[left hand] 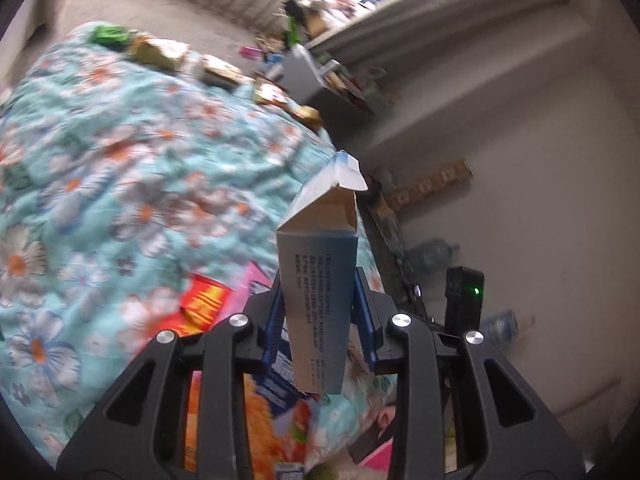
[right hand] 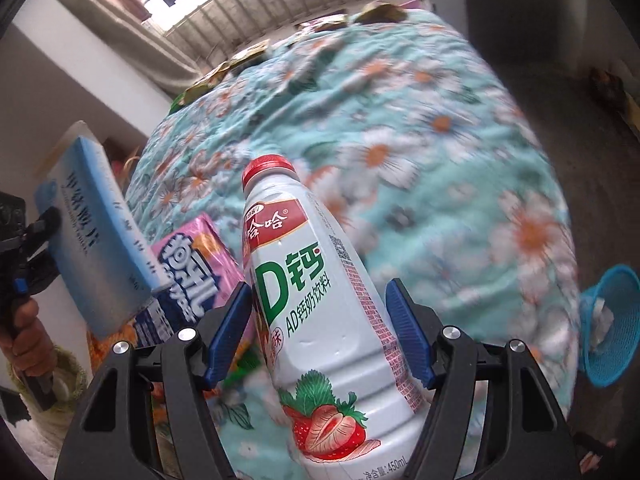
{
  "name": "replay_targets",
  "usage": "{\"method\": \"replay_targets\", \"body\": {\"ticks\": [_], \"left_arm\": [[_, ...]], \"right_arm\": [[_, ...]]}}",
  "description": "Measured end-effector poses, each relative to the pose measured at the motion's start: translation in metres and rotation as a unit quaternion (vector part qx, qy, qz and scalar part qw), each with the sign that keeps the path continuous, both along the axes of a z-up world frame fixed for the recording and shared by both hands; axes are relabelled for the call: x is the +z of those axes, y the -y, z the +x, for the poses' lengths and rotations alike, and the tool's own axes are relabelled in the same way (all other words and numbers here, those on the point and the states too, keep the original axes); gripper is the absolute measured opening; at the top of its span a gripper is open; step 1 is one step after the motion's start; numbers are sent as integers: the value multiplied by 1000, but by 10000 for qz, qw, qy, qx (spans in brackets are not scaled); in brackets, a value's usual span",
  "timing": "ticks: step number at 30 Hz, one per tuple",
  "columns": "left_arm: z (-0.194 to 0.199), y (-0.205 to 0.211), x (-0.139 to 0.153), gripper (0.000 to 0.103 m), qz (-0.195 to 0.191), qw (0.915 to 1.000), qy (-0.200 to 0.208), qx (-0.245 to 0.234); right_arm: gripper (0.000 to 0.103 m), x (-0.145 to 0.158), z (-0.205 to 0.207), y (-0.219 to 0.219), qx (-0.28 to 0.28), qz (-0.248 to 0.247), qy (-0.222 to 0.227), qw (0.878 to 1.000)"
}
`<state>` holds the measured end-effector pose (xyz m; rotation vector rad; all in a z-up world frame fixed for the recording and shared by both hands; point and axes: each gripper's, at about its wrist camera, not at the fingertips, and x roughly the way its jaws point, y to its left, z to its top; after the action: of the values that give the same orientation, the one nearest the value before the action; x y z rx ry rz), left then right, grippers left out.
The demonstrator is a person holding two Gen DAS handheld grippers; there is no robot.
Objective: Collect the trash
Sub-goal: 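Grasp the blue medicine box with the left tool while the right tool grasps the white drink bottle, then carry the blue box and white bottle toward the blue wastebasket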
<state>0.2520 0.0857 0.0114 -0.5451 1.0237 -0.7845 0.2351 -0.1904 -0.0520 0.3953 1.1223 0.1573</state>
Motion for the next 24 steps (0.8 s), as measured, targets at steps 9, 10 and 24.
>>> {"method": "replay_targets", "body": {"ticks": [9, 10, 24], "left_arm": [[-67, 119, 10, 30, 1696, 9725, 1050, -1198], [-71, 125, 7, 31, 1810, 9695, 1086, -1246], [-80, 196, -27, 28, 2625, 9496, 1332, -1081]], "right_arm": [[67, -6, -84, 51, -1181, 134, 150, 9928], [67, -8, -90, 54, -1261, 191, 167, 9917], [68, -9, -89, 66, -905, 363, 49, 9952]]}}
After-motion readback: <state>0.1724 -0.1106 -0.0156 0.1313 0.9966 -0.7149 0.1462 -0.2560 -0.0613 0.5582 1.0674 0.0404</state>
